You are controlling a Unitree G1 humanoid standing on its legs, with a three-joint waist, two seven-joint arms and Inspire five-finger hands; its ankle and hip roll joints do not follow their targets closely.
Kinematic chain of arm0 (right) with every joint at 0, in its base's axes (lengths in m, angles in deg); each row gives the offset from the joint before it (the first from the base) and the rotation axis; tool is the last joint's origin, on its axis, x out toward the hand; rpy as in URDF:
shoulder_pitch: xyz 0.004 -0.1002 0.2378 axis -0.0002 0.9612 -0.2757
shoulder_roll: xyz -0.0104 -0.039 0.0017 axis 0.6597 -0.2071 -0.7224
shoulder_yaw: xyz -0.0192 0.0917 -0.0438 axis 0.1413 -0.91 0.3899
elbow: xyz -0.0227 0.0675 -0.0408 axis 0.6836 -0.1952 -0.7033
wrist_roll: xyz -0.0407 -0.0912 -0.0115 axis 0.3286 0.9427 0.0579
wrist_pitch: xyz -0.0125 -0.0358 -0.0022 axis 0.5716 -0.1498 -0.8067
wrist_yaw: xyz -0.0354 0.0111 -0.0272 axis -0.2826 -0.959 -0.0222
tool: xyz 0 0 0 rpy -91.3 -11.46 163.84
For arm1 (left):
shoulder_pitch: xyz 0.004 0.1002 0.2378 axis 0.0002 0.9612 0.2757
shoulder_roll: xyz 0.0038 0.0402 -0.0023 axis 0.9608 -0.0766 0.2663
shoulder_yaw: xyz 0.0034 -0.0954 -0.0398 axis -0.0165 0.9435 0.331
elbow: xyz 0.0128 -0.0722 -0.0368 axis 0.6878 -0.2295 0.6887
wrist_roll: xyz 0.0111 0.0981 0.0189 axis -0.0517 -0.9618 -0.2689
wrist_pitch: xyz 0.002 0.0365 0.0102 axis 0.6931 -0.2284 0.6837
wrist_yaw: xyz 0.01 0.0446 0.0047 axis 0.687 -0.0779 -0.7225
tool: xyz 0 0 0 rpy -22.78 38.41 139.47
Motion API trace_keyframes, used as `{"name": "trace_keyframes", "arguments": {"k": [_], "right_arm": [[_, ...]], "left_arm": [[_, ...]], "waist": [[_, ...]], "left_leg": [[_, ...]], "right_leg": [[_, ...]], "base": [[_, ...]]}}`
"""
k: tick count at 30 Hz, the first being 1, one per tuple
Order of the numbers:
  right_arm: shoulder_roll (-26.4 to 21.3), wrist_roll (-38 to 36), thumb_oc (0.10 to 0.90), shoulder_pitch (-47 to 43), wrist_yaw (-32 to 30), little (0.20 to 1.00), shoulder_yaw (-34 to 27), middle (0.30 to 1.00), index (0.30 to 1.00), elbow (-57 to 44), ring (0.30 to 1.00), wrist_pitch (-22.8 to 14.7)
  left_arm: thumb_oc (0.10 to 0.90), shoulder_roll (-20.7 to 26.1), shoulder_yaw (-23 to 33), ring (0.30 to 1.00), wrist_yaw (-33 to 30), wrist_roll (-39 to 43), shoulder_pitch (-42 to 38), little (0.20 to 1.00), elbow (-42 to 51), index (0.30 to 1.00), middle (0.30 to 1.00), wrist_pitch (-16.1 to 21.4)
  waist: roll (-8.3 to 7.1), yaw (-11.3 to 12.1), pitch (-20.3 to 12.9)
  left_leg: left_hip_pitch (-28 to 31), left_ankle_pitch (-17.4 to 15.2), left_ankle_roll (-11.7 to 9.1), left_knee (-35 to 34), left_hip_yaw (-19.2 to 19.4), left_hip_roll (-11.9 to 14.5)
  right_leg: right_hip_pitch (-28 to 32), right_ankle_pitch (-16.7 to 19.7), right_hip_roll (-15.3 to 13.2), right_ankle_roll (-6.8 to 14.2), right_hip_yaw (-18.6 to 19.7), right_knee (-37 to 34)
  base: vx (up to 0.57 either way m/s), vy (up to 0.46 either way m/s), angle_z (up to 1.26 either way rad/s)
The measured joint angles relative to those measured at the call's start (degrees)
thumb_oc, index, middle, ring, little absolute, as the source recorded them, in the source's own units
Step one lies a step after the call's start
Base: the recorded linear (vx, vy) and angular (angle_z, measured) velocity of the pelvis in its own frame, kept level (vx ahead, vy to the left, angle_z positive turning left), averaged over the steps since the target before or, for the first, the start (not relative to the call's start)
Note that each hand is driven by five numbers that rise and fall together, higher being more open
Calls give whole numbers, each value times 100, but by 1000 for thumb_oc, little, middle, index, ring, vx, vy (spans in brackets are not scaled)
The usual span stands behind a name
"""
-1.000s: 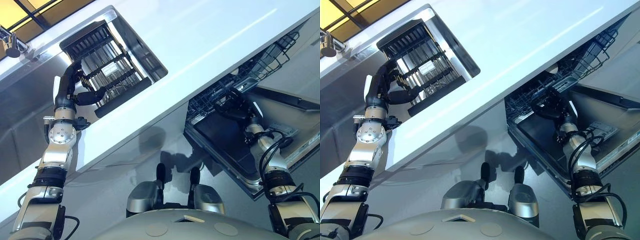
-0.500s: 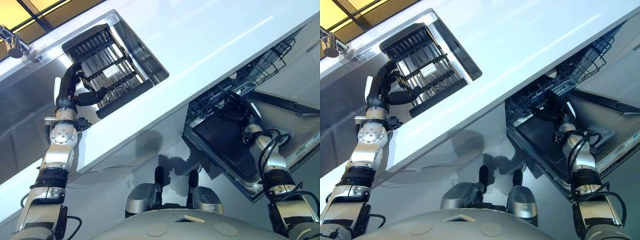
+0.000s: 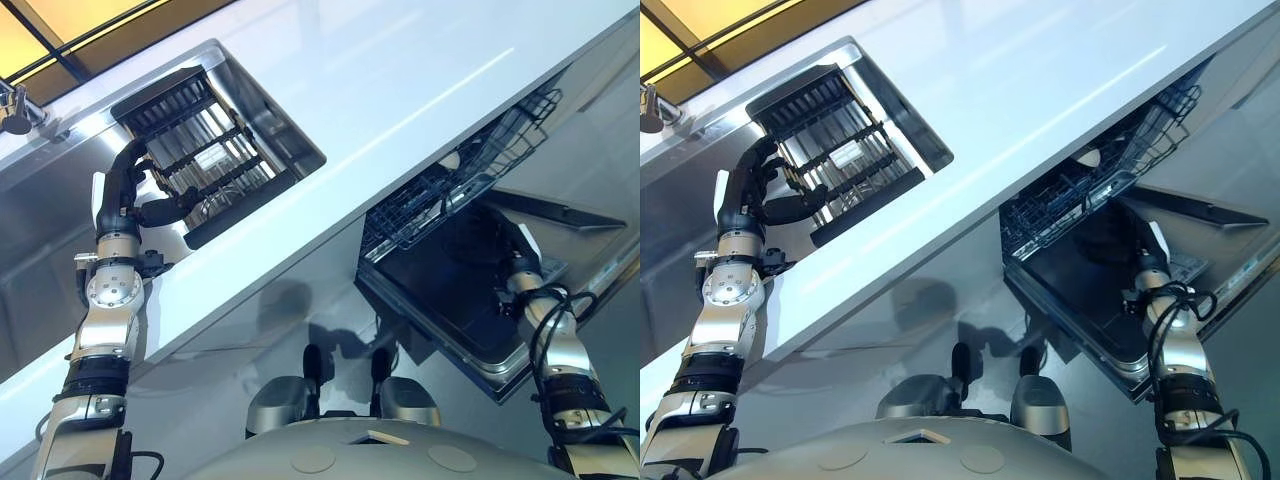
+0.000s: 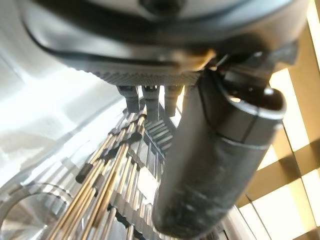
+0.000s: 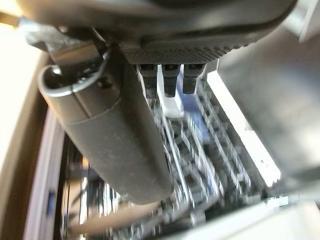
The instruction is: Pick up plates and place into dishwasher.
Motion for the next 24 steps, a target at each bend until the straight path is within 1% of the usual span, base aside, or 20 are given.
{"name": "trace_keyframes", "arguments": {"k": [2,5,8,11,13,15,18,21,22,24], "right_arm": [[-89,0,800,123,31,900,-121,900,900,28,900,-1],[-166,-5,800,254,62,900,-266,900,900,106,900,-1],[-167,-6,800,265,66,900,-270,900,900,224,900,-1],[-167,-7,800,266,43,900,-270,900,900,320,900,-1],[-167,-1,800,265,-101,900,-267,900,900,340,900,3],[-169,-8,800,242,-503,900,-271,900,900,449,900,18],[-166,-160,800,242,-1296,900,-314,900,900,655,900,20],[-143,-207,800,244,-1835,900,-539,900,900,796,900,11],[-126,-264,800,245,-2023,900,-627,900,900,823,900,-22],[-13,-560,800,244,-2427,900,-917,900,900,899,900,-272]], "left_arm": [[800,35,48,900,9,2,100,900,-1,900,900,0],[800,61,100,900,7,11,178,900,-43,900,900,-2],[800,64,107,900,4,17,181,900,-87,900,900,-3],[800,64,105,900,0,24,189,900,-97,900,900,-3],[800,65,103,900,-9,24,194,900,-97,900,900,-3],[800,73,101,900,-24,47,195,900,-107,900,900,-3],[800,130,97,900,-47,55,197,900,-161,900,900,-3],[800,174,97,900,-51,69,214,900,-193,900,900,-3],[800,185,97,900,-63,77,230,900,-197,900,900,-3],[800,208,100,900,-80,154,295,900,-214,900,900,20]], "waist": [[-62,-53,-99],[-118,-67,-186],[-119,-121,-196],[-117,-110,-198],[-113,-102,-200],[-116,-68,-208],[-116,-41,-217],[-109,-54,-222],[-106,-63,-223],[-93,-92,-231]], "left_leg": [[2,-10,4,-1,30,-1],[41,-35,6,-13,144,8],[42,-43,6,-18,159,1],[58,-63,-5,-15,197,1],[63,-64,0,-15,211,0],[82,-66,21,-15,245,0],[91,-85,29,-14,280,-2],[93,-93,36,-13,290,-6],[94,-95,38,-10,296,-6],[108,-105,40,-1,339,-6]], "right_leg": [[-10,0,-2,1,25,0],[-24,2,3,5,141,-1],[-34,-7,-4,50,157,-2],[-35,-2,-4,55,194,-2],[-35,3,-4,55,213,-2],[-33,22,-3,30,248,-2],[-36,23,-5,31,282,-1],[-37,31,-9,42,291,-1],[-37,31,-9,42,295,-1],[-39,30,-9,42,320,-1]], "base": [[-31,-42,-16],[-25,-43,-17],[-11,-33,-4],[-10,-26,-6],[-9,-34,-5],[-8,-37,-8],[-1,-20,-5],[0,0,0],[0,0,0],[25,-16,-6]]}}
